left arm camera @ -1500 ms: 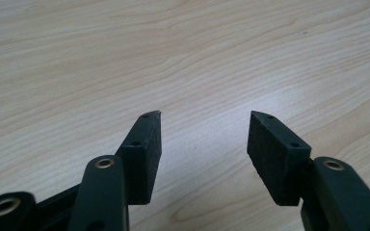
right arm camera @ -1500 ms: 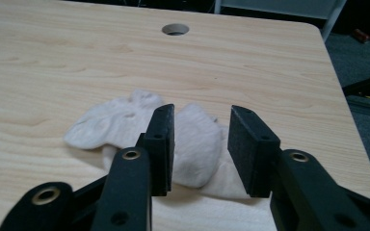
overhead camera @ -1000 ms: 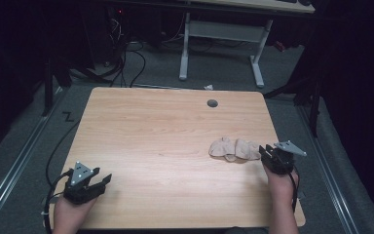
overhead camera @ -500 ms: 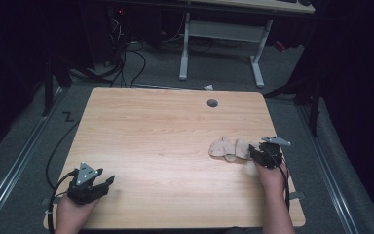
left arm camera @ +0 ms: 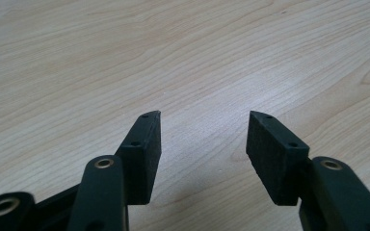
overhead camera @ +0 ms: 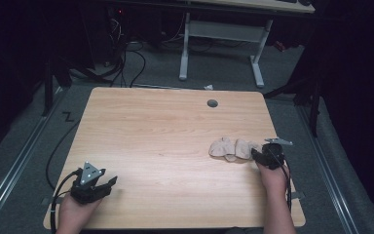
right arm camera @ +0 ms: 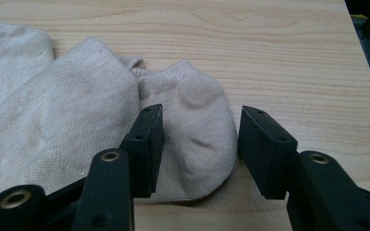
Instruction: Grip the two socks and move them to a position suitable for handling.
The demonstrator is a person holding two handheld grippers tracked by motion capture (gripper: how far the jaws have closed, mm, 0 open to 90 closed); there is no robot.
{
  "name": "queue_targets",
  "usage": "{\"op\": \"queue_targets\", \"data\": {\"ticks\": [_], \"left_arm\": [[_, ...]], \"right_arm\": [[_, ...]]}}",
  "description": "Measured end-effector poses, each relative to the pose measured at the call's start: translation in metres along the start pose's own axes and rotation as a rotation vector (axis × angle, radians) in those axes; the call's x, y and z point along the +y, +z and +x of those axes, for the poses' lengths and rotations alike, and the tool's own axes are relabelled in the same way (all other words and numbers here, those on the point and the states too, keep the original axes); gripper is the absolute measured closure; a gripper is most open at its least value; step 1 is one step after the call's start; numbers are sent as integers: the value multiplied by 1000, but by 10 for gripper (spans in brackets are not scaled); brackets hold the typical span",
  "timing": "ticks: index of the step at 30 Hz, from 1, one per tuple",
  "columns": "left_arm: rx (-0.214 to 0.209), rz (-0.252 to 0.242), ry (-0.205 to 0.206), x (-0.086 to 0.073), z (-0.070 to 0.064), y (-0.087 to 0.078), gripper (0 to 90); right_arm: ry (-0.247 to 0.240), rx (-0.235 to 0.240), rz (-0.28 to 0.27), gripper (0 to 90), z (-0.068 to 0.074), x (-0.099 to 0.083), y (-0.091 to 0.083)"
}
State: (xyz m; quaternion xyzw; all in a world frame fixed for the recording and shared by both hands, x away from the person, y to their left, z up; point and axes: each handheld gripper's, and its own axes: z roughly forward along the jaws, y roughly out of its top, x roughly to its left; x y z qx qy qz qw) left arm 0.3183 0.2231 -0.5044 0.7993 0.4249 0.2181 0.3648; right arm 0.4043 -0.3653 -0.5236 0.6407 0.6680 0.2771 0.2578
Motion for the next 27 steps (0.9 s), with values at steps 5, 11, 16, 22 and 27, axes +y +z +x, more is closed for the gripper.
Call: {"op": "queue_targets", "data": {"ticks": [5,11,16,22,27], "left_arm": [[-5,3,-15,-2,5,-1,469],[-8,5,-14,-2,1,0,468],[-6,15,-14,-1,-1,2,467],[-11,23,-26,-3,-1,1,448],[-18,20,-41,-4,1,2,447]], "right_arm": [[2,5,10,516,0,-1,-2],[3,26,-13,625,0,-5,-4],[-4,34,-2,641,-1,-5,-5],[-1,47,0,653,-2,-6,-6],[-8,61,7,719,-2,-6,-8]]}}
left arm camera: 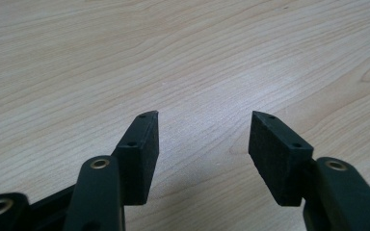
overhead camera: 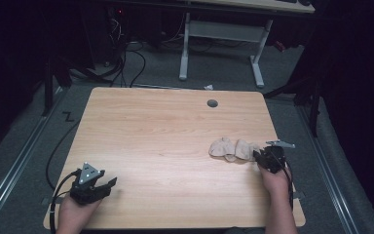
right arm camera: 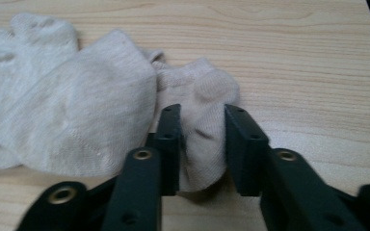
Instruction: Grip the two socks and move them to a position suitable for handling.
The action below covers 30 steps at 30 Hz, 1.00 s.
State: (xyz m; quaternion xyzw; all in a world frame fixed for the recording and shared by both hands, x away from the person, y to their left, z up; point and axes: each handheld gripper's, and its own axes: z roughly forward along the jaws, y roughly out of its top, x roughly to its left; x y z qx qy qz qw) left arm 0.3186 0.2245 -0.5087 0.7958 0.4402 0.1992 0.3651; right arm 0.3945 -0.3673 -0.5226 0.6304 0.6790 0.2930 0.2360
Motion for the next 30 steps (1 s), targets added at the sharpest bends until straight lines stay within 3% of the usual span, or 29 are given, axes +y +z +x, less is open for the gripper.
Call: {"op": "queue_targets", "data": {"ticks": [8,17,30], "left_arm": [[-6,5,2,-1,-1,2,444],[-3,1,11,0,-1,2,443],[-2,6,34,3,-5,6,436]], "right_arm": [[-26,3,-10,813,5,-2,-1],[-37,17,-21,845,4,-3,-1],[-82,26,-120,848,11,0,-23]]}}
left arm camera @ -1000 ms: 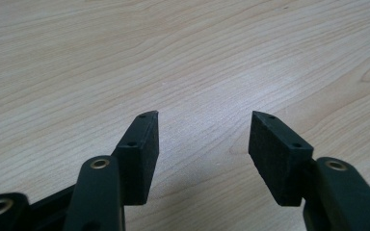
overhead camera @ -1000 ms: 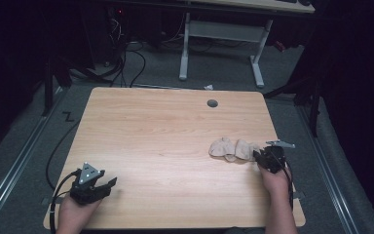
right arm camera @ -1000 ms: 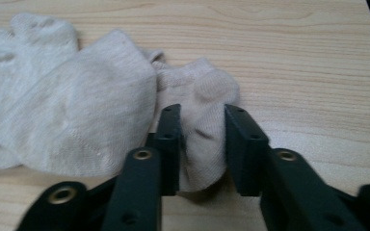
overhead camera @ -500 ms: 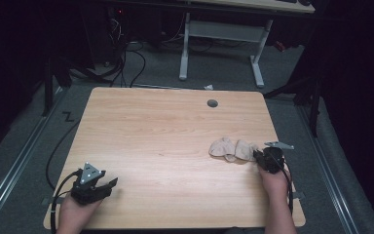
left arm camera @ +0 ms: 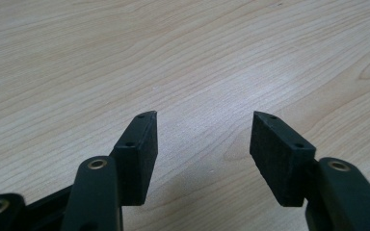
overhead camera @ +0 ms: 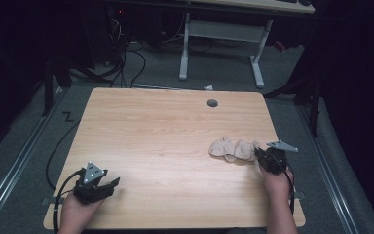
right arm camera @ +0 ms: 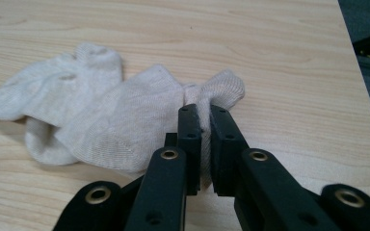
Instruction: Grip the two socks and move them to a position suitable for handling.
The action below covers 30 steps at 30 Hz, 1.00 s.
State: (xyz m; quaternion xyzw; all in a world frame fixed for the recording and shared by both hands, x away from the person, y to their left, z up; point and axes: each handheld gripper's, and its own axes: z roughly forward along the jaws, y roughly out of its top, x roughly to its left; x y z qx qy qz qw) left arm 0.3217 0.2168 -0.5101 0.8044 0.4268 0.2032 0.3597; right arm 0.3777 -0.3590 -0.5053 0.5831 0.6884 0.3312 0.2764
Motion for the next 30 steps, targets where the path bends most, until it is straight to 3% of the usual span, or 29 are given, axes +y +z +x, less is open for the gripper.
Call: {"op": "queue_targets", "data": {"ticks": [5,15,30], "left_arm": [[0,0,1,0,0,1,436],[-2,-23,-15,0,0,0,434],[-8,-36,-11,2,2,0,432]], "right_arm": [[-23,13,-38,849,8,5,-8],[-68,30,-174,851,28,14,-34],[-98,50,-284,852,45,28,-67]]}}
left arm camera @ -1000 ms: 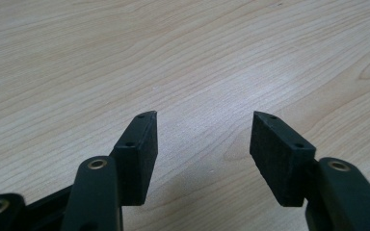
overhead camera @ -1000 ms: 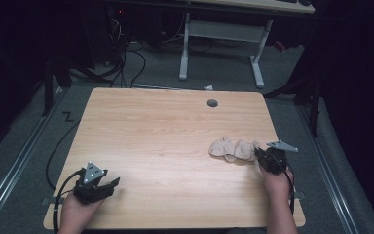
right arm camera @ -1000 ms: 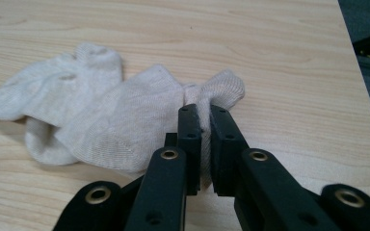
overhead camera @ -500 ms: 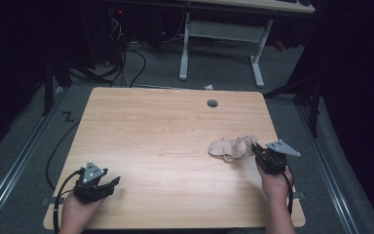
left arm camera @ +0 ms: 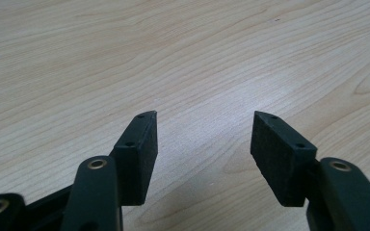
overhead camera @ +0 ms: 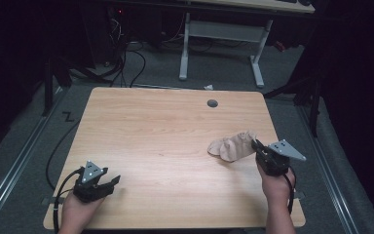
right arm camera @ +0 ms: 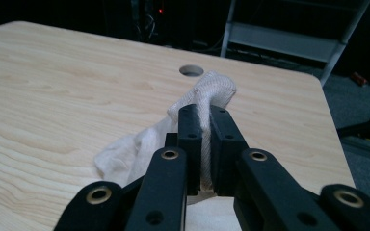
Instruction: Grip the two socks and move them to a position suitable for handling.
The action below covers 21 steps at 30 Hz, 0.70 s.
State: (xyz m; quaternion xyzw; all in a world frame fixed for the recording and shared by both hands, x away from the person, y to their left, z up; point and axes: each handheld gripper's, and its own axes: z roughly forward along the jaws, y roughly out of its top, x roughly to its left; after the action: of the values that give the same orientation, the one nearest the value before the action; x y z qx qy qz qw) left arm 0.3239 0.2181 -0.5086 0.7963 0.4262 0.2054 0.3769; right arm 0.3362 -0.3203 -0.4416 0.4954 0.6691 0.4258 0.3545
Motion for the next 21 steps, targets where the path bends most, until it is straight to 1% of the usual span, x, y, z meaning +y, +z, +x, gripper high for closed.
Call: {"op": "queue_targets", "data": {"ticks": [1,4,5,6,7,13,18,21], "left_arm": [[0,0,-1,0,0,0,432],[1,-5,-2,0,0,0,431],[1,-6,-2,0,0,0,432],[1,-6,-2,0,0,0,432],[1,-7,0,0,0,0,432],[-3,-11,7,1,-2,0,431],[-7,-10,16,1,-4,1,431],[-10,-15,11,2,-4,1,431]], "right_arm": [[0,0,0,852,0,0,0],[-7,5,-25,852,4,5,-6],[-8,10,-44,852,6,9,-10],[-8,10,-44,852,6,9,-10],[-8,13,-65,852,8,12,-14],[-13,28,-87,851,13,18,-21],[-33,50,-103,851,20,22,-25],[-46,61,-108,851,26,24,-26]]}}
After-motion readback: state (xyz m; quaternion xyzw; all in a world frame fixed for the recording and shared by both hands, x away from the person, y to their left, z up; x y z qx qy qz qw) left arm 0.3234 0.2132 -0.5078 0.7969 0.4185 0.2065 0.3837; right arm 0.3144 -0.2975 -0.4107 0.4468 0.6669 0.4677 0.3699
